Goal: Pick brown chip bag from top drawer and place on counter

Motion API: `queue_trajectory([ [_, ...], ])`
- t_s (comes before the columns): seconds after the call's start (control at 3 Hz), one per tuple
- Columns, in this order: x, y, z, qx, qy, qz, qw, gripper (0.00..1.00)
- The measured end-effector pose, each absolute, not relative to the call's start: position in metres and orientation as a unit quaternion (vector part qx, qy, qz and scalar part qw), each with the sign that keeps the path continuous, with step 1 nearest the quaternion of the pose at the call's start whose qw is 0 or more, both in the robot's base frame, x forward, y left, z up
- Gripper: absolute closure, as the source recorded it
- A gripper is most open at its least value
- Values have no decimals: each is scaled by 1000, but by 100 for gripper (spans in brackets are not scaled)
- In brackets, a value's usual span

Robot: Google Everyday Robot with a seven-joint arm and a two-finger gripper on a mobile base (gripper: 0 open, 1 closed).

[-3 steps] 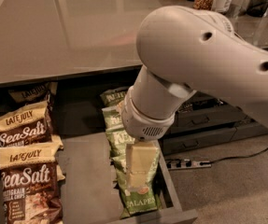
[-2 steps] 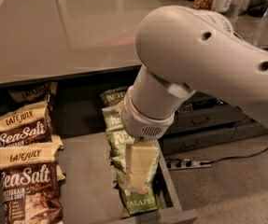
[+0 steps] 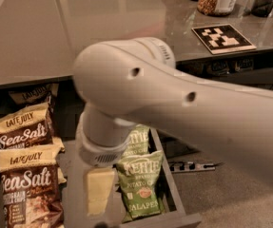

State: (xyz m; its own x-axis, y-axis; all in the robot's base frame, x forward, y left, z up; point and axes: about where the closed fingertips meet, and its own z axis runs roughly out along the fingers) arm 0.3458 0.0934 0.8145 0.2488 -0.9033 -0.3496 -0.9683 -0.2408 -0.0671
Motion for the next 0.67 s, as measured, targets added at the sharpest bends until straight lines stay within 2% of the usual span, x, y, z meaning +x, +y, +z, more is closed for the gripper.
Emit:
queue_trajectory([
  [0.33, 325, 142, 804, -798, 578, 106, 137, 0],
  [0.67, 326, 142, 804, -798, 578, 106, 137, 0],
])
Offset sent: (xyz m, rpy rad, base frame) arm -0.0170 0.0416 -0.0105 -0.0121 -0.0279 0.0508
